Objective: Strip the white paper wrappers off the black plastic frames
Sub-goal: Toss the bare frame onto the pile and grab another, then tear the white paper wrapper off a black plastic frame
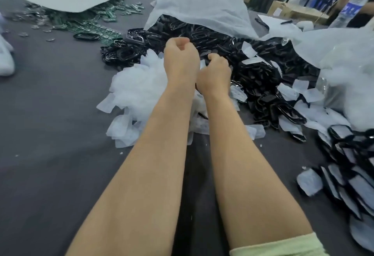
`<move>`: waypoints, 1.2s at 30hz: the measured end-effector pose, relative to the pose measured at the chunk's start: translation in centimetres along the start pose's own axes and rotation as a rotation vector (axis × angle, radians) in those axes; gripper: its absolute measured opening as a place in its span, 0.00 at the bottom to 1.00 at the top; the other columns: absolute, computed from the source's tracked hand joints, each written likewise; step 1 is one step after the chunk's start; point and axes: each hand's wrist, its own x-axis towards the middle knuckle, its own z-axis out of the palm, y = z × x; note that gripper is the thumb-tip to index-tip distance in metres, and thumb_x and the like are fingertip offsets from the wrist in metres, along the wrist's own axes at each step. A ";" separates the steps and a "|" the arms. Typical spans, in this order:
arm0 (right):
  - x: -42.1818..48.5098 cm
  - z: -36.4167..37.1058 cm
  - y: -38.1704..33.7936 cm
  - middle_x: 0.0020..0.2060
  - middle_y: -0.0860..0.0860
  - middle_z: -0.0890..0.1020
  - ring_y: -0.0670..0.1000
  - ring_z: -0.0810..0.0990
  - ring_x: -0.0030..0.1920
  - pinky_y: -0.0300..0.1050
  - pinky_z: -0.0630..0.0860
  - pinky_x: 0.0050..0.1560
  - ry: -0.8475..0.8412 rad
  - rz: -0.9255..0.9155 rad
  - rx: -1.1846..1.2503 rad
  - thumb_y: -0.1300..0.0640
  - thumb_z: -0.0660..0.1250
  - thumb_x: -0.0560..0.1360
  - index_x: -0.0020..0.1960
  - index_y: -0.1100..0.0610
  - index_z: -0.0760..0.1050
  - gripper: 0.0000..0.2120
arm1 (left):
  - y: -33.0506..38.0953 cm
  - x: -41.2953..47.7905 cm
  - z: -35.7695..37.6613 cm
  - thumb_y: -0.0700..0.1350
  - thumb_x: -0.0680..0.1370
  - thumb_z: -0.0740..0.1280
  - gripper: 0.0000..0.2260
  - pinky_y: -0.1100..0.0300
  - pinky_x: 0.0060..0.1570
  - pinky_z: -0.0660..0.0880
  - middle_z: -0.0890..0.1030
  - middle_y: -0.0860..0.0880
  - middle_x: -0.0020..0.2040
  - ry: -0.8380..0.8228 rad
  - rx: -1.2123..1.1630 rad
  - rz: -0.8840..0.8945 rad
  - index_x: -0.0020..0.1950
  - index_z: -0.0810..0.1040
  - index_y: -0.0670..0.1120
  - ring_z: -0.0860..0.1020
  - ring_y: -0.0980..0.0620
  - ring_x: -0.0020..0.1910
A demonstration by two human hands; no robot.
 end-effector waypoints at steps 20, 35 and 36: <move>2.3 2.9 -2.2 0.57 0.49 0.77 0.56 0.69 0.64 0.54 0.61 0.63 -0.182 0.068 0.073 0.53 0.59 0.77 0.55 0.51 0.69 0.07 | 1.6 3.8 -1.5 0.39 0.81 0.56 0.09 0.55 0.53 0.75 0.73 0.50 0.40 0.269 -0.360 -0.123 0.42 0.69 0.47 0.74 0.52 0.42; 1.7 2.8 -4.2 0.48 0.52 0.77 0.58 0.70 0.57 0.61 0.58 0.69 -0.411 -0.038 -0.147 0.56 0.56 0.76 0.36 0.54 0.68 0.10 | 1.1 3.6 -2.3 0.40 0.80 0.57 0.07 0.57 0.50 0.74 0.73 0.51 0.40 0.341 -0.358 -0.129 0.43 0.70 0.47 0.73 0.54 0.39; 1.7 3.0 -4.2 0.53 0.54 0.78 0.59 0.70 0.61 0.62 0.55 0.70 -0.431 -0.022 -0.155 0.56 0.55 0.77 0.39 0.54 0.70 0.10 | 1.0 3.7 -2.3 0.40 0.80 0.57 0.08 0.57 0.49 0.74 0.74 0.51 0.40 0.351 -0.358 -0.129 0.43 0.70 0.47 0.73 0.54 0.39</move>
